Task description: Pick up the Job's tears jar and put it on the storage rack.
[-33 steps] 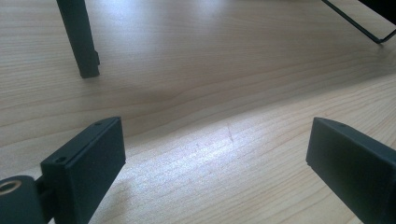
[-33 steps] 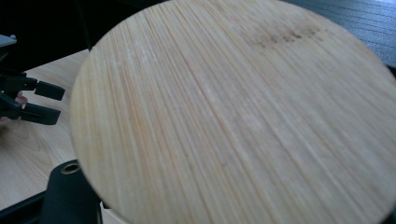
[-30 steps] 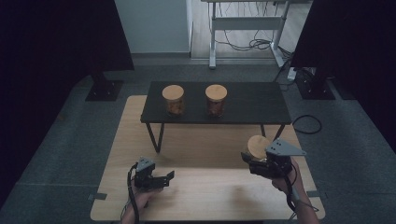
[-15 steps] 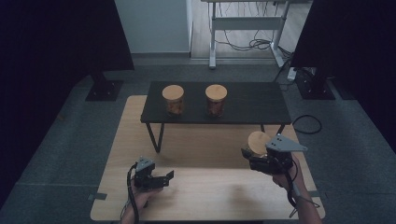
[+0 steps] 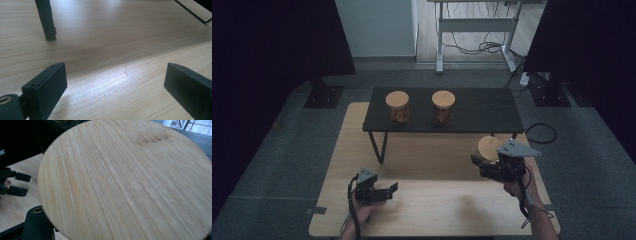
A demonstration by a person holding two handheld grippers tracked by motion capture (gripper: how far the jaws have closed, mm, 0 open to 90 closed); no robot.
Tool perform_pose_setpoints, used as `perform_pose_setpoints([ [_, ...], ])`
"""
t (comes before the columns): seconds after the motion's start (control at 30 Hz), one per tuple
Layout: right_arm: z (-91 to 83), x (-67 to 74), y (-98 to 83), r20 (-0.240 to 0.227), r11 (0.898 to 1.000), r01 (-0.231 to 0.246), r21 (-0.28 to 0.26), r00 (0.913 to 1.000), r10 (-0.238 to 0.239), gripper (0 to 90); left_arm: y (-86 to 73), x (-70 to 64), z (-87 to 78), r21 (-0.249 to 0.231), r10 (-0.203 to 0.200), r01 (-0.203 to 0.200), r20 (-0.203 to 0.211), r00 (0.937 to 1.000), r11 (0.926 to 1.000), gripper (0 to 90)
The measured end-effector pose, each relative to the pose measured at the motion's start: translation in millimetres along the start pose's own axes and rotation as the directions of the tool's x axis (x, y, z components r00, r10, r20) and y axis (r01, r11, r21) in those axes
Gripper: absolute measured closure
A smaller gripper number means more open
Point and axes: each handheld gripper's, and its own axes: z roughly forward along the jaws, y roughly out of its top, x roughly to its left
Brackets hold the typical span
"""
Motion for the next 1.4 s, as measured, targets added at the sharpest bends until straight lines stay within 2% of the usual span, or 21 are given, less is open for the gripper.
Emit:
perform_pose_setpoints([
  [0.57, 3.0, -0.5, 13.9, 0.004, 1.0, 0.02, -0.006, 0.9998, -0.02, 24.6, 0.8, 0.5, -2.0, -0.004, 0.004, -0.004, 0.003, 1.0, 1.0, 4.2],
  [0.87, 4.1, -4.1, 21.6, 0.013, 1.0, 0.015, -0.006, 0.9998, -0.015, 24.6, 0.9, 0.5, -1.6, -0.004, 0.009, -0.009, 0.009, 0.9999, 0.9999, 4.1],
  [1.4, 11.2, -12.0, 31.0, -0.001, 1.0, 0.006, -0.003, 1.0, -0.006, 24.7, 1.2, 2.0, -3.3, -0.008, 0.009, -0.009, 0.011, 0.9999, 0.9999, 4.2],
])
